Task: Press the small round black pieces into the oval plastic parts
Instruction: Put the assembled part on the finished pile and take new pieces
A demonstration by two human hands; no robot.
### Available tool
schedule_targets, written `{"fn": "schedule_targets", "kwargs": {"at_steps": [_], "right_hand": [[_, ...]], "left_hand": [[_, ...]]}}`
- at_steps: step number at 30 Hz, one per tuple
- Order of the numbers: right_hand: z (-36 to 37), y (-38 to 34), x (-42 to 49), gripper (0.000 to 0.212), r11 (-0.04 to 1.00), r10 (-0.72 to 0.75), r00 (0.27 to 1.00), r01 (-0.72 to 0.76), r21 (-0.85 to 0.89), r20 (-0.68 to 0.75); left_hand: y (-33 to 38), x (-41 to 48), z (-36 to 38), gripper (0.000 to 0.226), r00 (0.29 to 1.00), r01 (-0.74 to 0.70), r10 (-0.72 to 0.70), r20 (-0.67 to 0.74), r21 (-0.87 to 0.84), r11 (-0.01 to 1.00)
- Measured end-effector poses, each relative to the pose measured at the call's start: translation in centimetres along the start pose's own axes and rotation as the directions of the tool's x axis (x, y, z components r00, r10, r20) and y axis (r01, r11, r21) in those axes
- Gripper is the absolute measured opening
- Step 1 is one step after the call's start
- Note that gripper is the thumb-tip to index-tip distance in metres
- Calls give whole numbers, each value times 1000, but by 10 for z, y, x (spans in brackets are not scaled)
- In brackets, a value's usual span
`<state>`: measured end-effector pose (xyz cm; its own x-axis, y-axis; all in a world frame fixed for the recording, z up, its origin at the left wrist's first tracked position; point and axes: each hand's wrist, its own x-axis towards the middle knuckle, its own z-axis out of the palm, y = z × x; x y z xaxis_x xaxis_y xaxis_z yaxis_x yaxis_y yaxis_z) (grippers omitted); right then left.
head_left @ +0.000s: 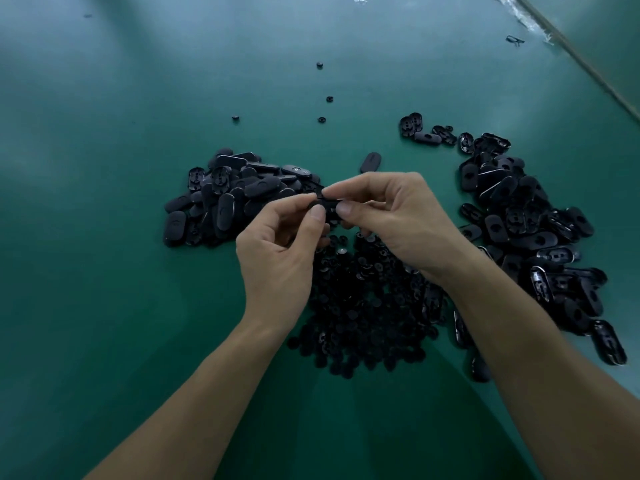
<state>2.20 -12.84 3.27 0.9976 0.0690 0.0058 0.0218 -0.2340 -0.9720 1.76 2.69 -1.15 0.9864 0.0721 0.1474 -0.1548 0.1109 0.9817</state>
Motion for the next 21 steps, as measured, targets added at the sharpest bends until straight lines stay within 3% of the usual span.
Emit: {"fn": "schedule_targets", "kwargs": {"at_steps": [6, 15, 21], "right_hand": [[0, 5, 0, 5, 992, 52, 996, -60, -114, -79], [2, 5, 5, 4, 986, 0, 990, -23, -166, -140], [-6, 8, 7, 13, 877, -49, 961, -89, -473, -273]], "left_hand": [[0, 0, 0, 10, 1000, 5, -5, 5, -2, 1000], [-2, 0, 0, 15, 999, 33, -33, -8, -43, 999], [-1, 0, 2, 13, 999, 34, -34, -7, -57, 998]]}}
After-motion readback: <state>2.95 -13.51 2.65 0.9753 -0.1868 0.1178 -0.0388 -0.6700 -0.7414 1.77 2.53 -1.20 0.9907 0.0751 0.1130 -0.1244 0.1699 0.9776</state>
